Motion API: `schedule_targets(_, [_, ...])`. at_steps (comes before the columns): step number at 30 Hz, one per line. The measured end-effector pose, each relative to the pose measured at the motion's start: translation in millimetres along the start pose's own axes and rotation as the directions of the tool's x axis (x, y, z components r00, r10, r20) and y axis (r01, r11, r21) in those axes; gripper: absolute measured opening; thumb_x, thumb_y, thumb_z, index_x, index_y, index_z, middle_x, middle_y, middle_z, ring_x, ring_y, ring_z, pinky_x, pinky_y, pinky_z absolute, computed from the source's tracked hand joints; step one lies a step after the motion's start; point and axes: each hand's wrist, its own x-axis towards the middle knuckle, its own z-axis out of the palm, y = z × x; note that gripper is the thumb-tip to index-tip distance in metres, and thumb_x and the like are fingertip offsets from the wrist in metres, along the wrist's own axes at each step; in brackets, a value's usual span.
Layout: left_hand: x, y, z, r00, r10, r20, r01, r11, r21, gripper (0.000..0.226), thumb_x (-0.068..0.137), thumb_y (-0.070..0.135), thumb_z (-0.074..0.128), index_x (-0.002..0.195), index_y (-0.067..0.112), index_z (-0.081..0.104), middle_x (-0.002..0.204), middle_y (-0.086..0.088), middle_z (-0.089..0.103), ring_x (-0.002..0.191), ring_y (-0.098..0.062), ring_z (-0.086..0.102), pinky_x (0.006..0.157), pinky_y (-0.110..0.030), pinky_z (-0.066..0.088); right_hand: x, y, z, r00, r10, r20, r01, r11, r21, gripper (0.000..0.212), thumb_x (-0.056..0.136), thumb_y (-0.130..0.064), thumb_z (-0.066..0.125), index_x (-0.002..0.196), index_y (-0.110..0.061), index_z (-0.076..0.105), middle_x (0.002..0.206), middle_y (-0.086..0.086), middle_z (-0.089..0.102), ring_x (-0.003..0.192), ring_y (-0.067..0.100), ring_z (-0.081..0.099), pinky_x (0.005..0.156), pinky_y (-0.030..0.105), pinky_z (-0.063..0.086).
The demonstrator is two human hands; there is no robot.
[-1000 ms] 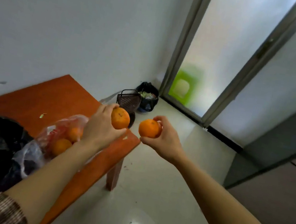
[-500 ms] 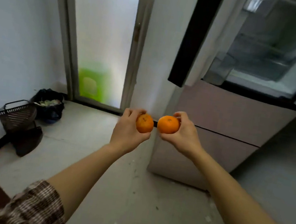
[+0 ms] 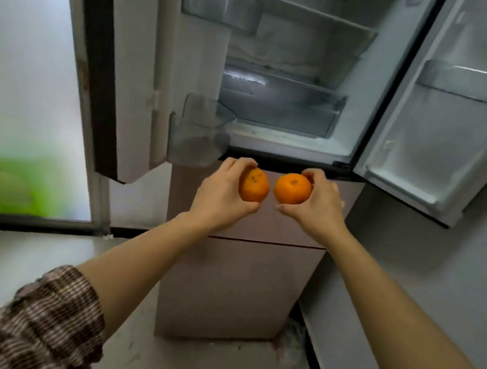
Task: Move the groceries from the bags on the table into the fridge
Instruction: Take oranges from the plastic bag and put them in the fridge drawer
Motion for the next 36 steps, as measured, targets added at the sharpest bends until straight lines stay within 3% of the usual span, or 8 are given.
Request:
schedule_targets(4, [75.4, -5.2, 48.2, 1.0, 0.012, -0.025, -0.013, 0.999, -0.045, 0.073, 0.071, 0.034, 0.078, 0.134, 0.028, 0.042, 0.131, 0.006, 0.047, 0.111, -0.017, 0.054, 0.089, -0.036, 0.05, 83.5, 32.1, -5.5, 0.998, -0.05, -0.03, 0.051, 0.998, 0.039, 0.072, 0.063, -0.032, 0.087, 0.121, -0.029, 0.043, 0.113, -0.004, 0.051, 0.104, 0.02, 0.053, 0.094, 0.049, 0.046])
schedule_targets(6, [119.0, -8.8, 70.7, 0.998, -0.01, -0.055, 0.006, 0.997, -0.074, 0.076, 0.071, 0.031, 0.079, 0.137, 0.025, 0.042, 0.133, 0.004, 0.047, 0.114, -0.016, 0.053, 0.09, -0.03, 0.047, 128.1, 45.3, -6.8, 0.998, -0.051, -0.045, 0.053, 0.998, 0.035, 0.074, 0.063, -0.03, 0.087, 0.122, -0.028, 0.043, 0.117, -0.002, 0.054, 0.103, 0.022, 0.057, 0.091, 0.05, 0.05])
schedule_targets(9, [182.5, -8.7, 100.2, 0.989, -0.116, -0.094, 0.098, 0.98, -0.176, 0.082, 0.072, 0.023, 0.08, 0.142, 0.019, 0.037, 0.139, 0.0, 0.041, 0.121, -0.016, 0.046, 0.09, -0.023, 0.036, 189.5, 63.9, -8.8, 0.995, -0.054, -0.081, 0.059, 0.997, 0.048, 0.079, 0.064, -0.026, 0.086, 0.129, -0.026, 0.042, 0.124, -0.001, 0.051, 0.108, 0.021, 0.055, 0.092, 0.045, 0.05])
schedule_targets(14, [269.5, -14.4, 130.4, 0.94, -0.292, -0.176, 0.234, 0.928, -0.292, 0.077, 0.073, 0.017, 0.079, 0.138, 0.024, 0.039, 0.133, -0.005, 0.036, 0.11, -0.025, 0.053, 0.089, -0.03, 0.043, 276.9, 81.1, -10.4, 0.996, -0.071, -0.06, 0.074, 0.997, 0.038, 0.078, 0.068, -0.015, 0.083, 0.135, -0.022, 0.043, 0.131, 0.008, 0.046, 0.111, 0.026, 0.053, 0.092, 0.037, 0.046])
schedule_targets(20, [355.9, -44.1, 143.7, 0.881, -0.354, -0.314, 0.229, 0.899, -0.373, 0.079, 0.071, 0.019, 0.08, 0.141, 0.026, 0.042, 0.129, -0.005, 0.055, 0.117, -0.023, 0.053, 0.093, -0.03, 0.041, 375.0, 89.7, 5.1, 0.991, -0.087, -0.098, 0.097, 0.99, 0.101, 0.076, 0.069, -0.02, 0.082, 0.135, -0.023, 0.044, 0.127, 0.006, 0.055, 0.111, 0.027, 0.055, 0.088, 0.035, 0.046])
schedule_targets(27, [448.3, -76.1, 145.8, 0.839, -0.29, -0.46, 0.186, 0.948, -0.259, 0.074, 0.073, 0.028, 0.079, 0.137, 0.022, 0.042, 0.131, -0.003, 0.056, 0.117, -0.023, 0.054, 0.085, -0.024, 0.036, 482.4, 81.1, 35.7, 0.969, -0.172, -0.175, 0.204, 0.962, 0.183, 0.071, 0.069, -0.038, 0.08, 0.128, -0.019, 0.046, 0.122, 0.008, 0.058, 0.11, 0.03, 0.056, 0.095, 0.05, 0.044])
schedule_targets(33, [490.2, -105.5, 145.9, 0.85, -0.269, -0.453, 0.262, 0.962, -0.08, 0.076, 0.067, 0.044, 0.081, 0.127, 0.016, 0.045, 0.122, -0.008, 0.056, 0.119, -0.031, 0.049, 0.092, -0.042, 0.045, 534.0, 84.5, 57.9, 0.966, -0.245, -0.084, 0.257, 0.943, 0.211, 0.075, 0.071, -0.056, 0.072, 0.132, -0.036, 0.034, 0.111, 0.006, 0.066, 0.102, 0.033, 0.062, 0.086, 0.046, 0.05])
schedule_targets(36, [496.8, -108.8, 142.7, 0.868, -0.257, -0.424, 0.276, 0.961, -0.018, 0.074, 0.069, 0.046, 0.079, 0.126, 0.015, 0.043, 0.119, -0.01, 0.057, 0.112, -0.031, 0.054, 0.086, -0.039, 0.045, 540.2, 90.4, 62.0, 0.954, -0.29, -0.081, 0.299, 0.944, 0.14, 0.072, 0.072, -0.059, 0.07, 0.128, -0.039, 0.031, 0.104, 0.008, 0.067, 0.097, 0.031, 0.064, 0.08, 0.042, 0.052])
